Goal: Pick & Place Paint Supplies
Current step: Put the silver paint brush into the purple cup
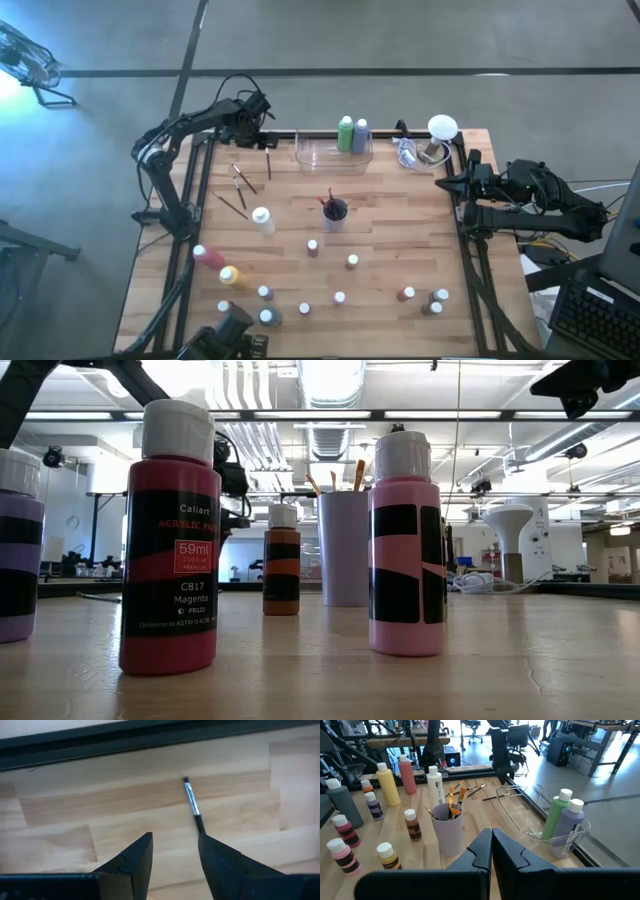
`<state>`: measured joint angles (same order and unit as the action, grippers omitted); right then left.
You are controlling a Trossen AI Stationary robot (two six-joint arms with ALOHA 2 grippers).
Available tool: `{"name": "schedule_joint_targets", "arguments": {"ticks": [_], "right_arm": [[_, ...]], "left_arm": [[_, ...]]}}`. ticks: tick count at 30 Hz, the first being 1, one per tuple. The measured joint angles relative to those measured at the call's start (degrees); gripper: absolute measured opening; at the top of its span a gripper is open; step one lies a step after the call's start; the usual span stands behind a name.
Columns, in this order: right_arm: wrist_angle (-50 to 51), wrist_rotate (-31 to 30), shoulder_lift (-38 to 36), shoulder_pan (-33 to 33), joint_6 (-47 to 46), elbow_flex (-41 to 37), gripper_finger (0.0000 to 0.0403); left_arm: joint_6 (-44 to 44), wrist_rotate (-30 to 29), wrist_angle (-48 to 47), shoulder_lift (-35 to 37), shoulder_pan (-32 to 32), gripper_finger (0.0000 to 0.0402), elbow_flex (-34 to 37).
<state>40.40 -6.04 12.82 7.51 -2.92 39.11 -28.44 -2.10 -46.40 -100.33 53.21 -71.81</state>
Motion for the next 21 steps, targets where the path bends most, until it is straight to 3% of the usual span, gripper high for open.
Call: {"name": "schedule_joint_targets", "arguments": {"ticks": [12,21], "right_arm": [[0.0,0.0,0.0,0.0,0.0,0.0,0.0008],[0.0,0.0,0.0,0.0,0.0,0.0,0.0008]], "left_arm": [[-6.1,-1.1,4.7,-0.1,-0.1,0.0163,1.0],[-4.7,-2.9,4.9,-0.2,-0.9,0.0163,1.0]]}}
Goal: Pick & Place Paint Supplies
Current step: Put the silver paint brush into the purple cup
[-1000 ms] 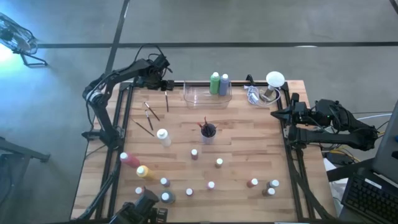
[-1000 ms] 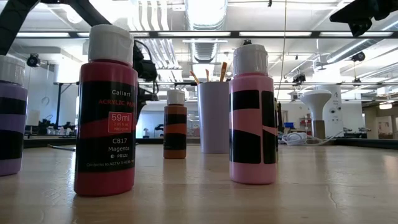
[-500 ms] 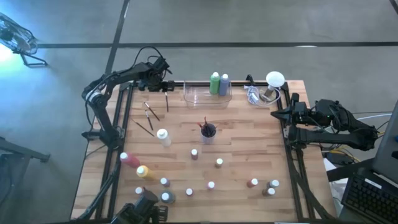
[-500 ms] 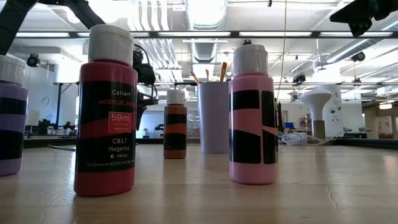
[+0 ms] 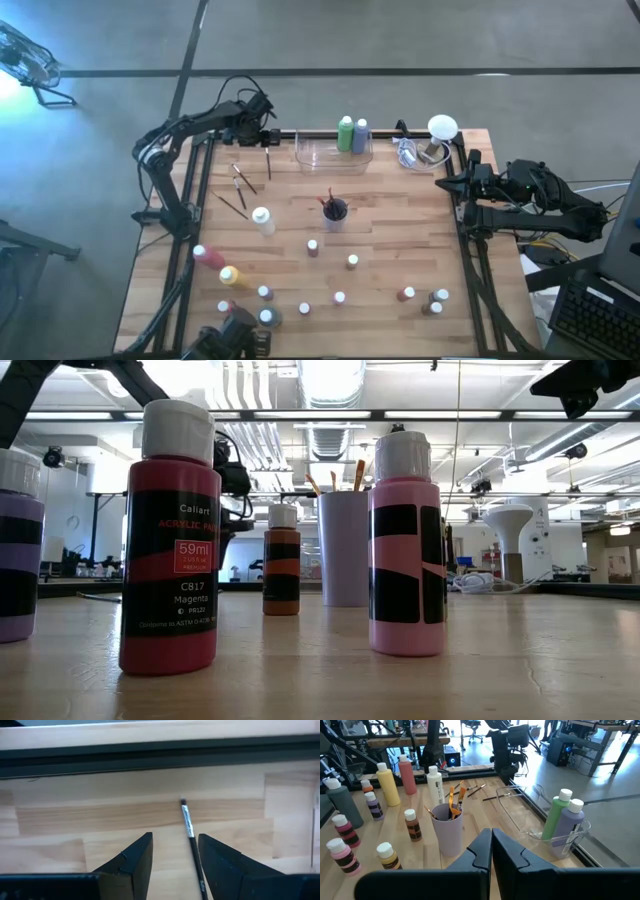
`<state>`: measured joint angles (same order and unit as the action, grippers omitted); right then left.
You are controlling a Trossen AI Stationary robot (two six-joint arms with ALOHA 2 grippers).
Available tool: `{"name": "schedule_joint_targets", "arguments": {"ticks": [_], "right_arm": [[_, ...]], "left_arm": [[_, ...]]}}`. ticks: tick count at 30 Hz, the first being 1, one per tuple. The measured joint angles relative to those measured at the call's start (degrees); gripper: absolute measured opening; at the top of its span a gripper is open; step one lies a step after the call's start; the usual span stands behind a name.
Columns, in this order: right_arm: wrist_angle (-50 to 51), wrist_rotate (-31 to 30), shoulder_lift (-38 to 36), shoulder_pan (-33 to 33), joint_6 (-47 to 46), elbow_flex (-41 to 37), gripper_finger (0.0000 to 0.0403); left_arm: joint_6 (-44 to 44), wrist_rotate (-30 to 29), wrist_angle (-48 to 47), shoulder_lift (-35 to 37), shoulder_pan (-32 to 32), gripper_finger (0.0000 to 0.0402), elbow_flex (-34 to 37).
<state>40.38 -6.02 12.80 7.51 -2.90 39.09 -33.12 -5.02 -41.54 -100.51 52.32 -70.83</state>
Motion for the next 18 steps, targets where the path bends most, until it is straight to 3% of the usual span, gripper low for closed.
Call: {"name": "schedule_joint_targets", "arguments": {"ticks": [18], "right_arm": [[0.0,0.0,0.0,0.0,0.0,0.0,0.0008]], "left_arm": [[0.2,-2.4,2.0,-4.0,-1.8,0.0163,0.0]]}}
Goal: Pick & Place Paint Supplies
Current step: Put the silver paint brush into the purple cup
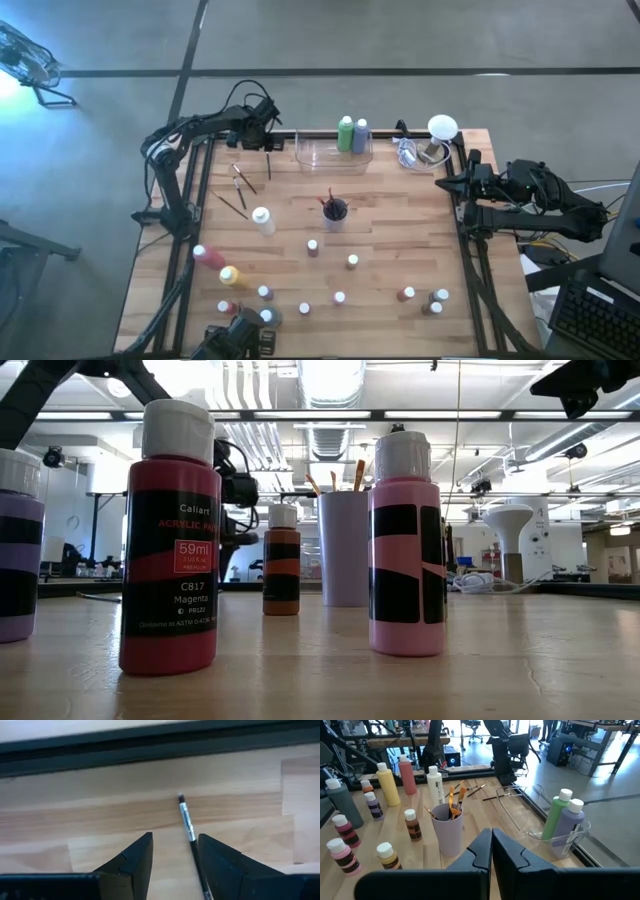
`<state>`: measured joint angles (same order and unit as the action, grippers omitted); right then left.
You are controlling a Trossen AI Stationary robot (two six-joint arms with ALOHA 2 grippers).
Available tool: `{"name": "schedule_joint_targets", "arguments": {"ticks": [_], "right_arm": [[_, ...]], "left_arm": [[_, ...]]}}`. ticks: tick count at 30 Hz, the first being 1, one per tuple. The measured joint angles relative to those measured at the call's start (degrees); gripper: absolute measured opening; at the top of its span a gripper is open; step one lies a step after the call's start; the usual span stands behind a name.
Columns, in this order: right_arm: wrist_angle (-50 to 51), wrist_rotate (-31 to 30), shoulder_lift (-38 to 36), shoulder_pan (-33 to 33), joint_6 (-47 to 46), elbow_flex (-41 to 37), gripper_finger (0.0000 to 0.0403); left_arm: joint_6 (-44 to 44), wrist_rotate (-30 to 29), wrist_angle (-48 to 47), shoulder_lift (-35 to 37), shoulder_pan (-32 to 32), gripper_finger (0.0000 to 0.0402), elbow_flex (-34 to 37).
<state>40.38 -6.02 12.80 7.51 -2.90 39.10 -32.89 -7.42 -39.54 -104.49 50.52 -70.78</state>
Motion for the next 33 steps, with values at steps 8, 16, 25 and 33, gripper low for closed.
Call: {"name": "schedule_joint_targets", "arguments": {"ticks": [8,16,25,33], "right_arm": [[0.0,0.0,0.0,0.0,0.0,0.0,0.0008],[0.0,0.0,0.0,0.0,0.0,0.0,0.0008],[0.0,0.0,0.0,0.0,0.0,0.0,0.0008],[0.0,0.0,0.0,0.0,0.0,0.0,0.0008]], "left_arm": [[-0.8,-0.2,0.2,0.0,0.0,0.0163,0.0],[-1.3,-0.2,2.5,-0.7,0.1,0.0163,0.0],[-0.7,0.3,3.7,-3.0,0.5,0.0163,0.0],[-1.6,0.3,4.9,-3.0,0.7,0.0163,0.0]]}}
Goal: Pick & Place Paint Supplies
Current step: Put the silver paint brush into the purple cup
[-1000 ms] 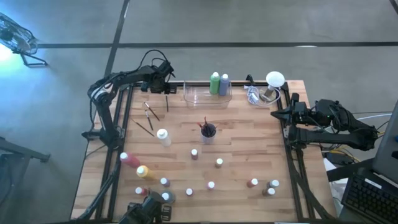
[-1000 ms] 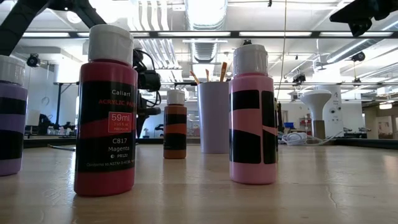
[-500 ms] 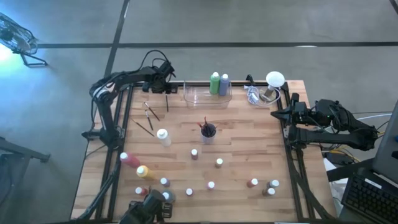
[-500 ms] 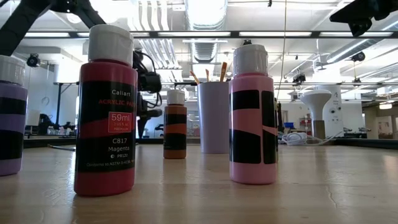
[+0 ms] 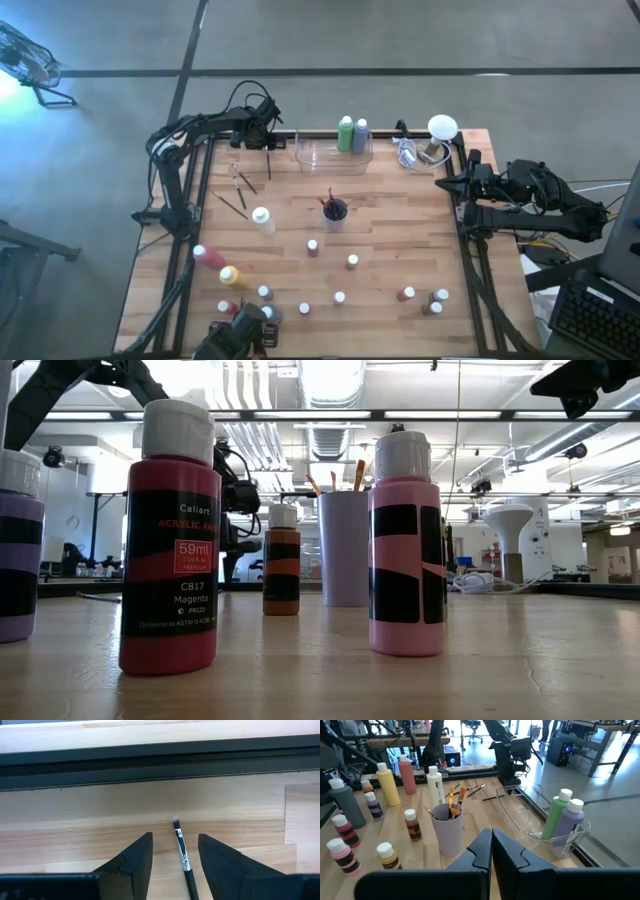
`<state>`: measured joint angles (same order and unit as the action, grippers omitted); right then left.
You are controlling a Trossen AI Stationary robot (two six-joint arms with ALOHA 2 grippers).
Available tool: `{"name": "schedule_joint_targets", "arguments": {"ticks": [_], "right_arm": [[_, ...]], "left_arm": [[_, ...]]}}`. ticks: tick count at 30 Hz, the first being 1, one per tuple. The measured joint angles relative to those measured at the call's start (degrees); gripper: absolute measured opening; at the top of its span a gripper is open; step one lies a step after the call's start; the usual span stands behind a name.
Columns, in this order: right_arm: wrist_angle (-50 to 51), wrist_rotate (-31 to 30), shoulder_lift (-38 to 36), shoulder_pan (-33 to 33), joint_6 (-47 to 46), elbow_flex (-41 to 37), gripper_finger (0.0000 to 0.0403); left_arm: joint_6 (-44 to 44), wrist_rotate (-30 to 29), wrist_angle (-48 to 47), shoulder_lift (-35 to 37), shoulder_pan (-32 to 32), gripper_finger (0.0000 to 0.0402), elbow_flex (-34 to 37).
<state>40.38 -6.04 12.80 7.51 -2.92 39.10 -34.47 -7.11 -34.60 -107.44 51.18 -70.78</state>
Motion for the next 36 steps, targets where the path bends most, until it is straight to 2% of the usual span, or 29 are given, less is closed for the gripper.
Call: {"name": "schedule_joint_targets", "arguments": {"ticks": [10,19,36], "right_arm": [[0.0,0.0,0.0,0.0,0.0,0.0,0.0008],[0.0,0.0,0.0,0.0,0.0,0.0,0.0008],[0.0,0.0,0.0,0.0,0.0,0.0,0.0008]], "left_arm": [[-0.2,0.0,0.1,0.0,0.0,0.0162,0.0],[-0.1,0.0,-0.3,0.0,-0.5,0.0141,0.1],[-0.7,-0.3,1.8,0.2,-0.8,0.0137,3.3]]}}
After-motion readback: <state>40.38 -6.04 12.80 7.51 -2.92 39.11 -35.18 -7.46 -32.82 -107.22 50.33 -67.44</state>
